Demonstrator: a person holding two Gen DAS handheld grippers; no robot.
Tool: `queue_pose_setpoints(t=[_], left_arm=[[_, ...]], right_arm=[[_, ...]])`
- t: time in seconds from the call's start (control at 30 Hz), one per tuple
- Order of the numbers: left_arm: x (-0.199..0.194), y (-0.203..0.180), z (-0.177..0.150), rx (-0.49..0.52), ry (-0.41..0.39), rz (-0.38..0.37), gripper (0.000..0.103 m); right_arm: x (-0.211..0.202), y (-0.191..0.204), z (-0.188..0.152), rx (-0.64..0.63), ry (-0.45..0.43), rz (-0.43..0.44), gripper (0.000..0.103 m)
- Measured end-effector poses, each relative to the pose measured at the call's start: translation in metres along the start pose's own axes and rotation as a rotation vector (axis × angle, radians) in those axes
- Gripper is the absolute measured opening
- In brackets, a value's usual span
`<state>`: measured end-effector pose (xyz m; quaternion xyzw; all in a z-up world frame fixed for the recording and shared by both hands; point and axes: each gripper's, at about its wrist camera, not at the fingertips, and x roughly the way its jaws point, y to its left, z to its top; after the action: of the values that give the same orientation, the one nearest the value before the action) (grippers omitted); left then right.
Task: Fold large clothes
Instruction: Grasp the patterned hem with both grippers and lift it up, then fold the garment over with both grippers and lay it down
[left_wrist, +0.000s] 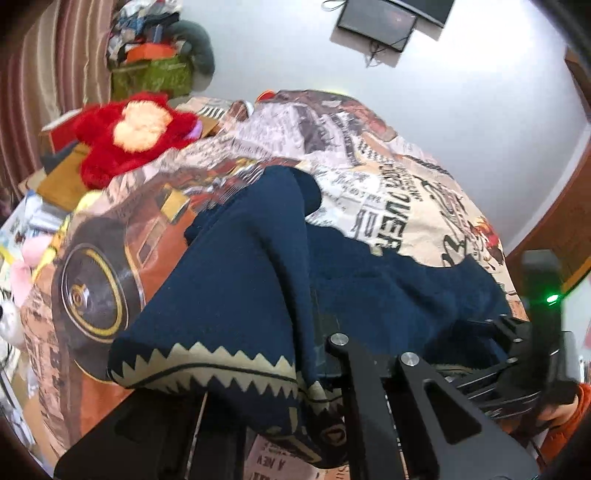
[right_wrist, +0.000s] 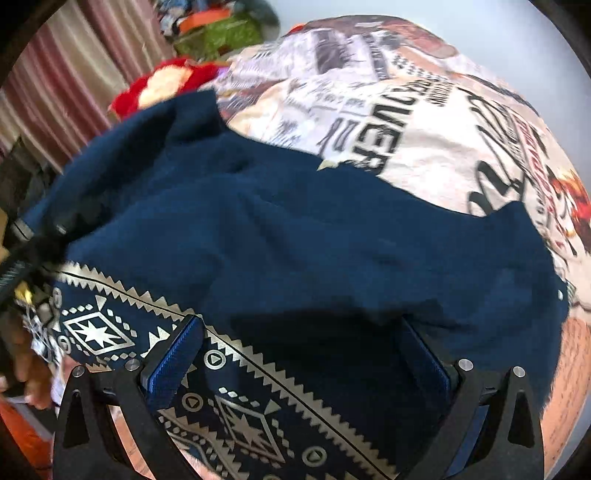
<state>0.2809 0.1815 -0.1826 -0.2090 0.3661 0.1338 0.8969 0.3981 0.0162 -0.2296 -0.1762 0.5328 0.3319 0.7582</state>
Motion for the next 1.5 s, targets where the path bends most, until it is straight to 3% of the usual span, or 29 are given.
queue_pose_setpoints(t=[0.3,0.5,0.67,0.8,0.9,1.0,1.13,1.2,1.33,1.5], left_arm=[[-0.017,-0.059,0.02,0.103,-0.063,-0.086,0.006],[-0.027,-0.105,0.031,0.189,-0.093,-0.127,0.006],[-0.032,-0.151,0.029,0.275,-0.093,-0.169,0.006],[-0.03,-0.193,0.017,0.349,-0.078,-0.213,0.006],[-0.024,-0.225,-0.002,0.423,-0.051,-0.254,0.006],[-0.012,-0.248,-0.028,0.5,0.032,-0.313,0.006],[0.017,-0.264,-0.068,0.583,0.238,-0.352,0.006],[0.025,-0.263,-0.077,0.592,0.292,-0.337,0.006],[0.024,-0.259,-0.079,0.611,0.314,-0.322,0.006],[0.009,-0.258,-0.082,0.667,0.279,-0.291,0.01]], right_arm=[[0.004,-0.007,-0.005,0.007,0.024,0.042,0.103],[-0.022,-0.023,-0.018,0.035,0.014,0.072,0.103],[-0.075,-0.054,-0.057,0.059,-0.067,-0.003,0.103],[-0.124,-0.099,-0.103,0.169,-0.138,-0.097,0.103],[-0.159,-0.134,-0.137,0.273,-0.18,-0.132,0.103],[-0.186,-0.157,-0.164,0.367,-0.214,-0.148,0.103],[-0.208,-0.169,-0.186,0.421,-0.245,-0.162,0.103],[-0.216,-0.169,-0.193,0.434,-0.262,-0.158,0.103],[-0.22,-0.163,-0.198,0.427,-0.284,-0.145,0.103],[-0.221,-0.158,-0.197,0.41,-0.303,-0.132,0.103]])
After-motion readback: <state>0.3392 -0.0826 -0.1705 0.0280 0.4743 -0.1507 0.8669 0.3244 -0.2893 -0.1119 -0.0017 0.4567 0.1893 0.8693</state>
